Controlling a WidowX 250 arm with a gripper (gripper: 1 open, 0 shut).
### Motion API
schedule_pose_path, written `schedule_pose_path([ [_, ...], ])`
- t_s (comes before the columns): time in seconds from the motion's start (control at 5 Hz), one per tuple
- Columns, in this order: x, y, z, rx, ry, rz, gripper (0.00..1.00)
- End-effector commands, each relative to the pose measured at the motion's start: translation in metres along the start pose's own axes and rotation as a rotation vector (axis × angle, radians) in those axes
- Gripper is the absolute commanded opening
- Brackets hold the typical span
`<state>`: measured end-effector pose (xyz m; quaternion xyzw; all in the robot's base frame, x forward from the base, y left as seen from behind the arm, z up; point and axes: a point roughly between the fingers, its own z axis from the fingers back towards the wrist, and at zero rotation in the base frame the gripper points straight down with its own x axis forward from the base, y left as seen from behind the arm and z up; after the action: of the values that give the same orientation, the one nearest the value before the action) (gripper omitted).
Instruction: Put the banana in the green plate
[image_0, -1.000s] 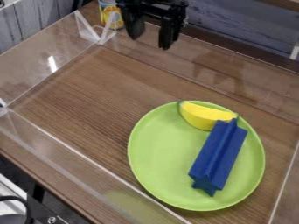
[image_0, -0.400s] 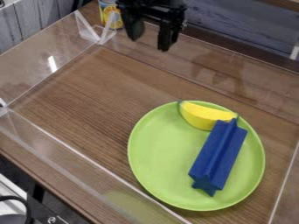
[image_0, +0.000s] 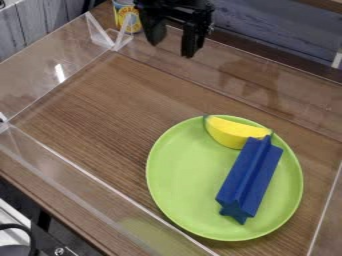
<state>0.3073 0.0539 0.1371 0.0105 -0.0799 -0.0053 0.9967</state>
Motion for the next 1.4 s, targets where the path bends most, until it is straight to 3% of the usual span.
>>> schedule_pose_path([
  [0.0, 0.0092, 0.0035, 0.0140, 0.013, -0.064, -0.011, 1.00],
  [1.2, 0.0075, 0.0064, 0.0082, -0.006, -0.056, -0.021, 1.00],
])
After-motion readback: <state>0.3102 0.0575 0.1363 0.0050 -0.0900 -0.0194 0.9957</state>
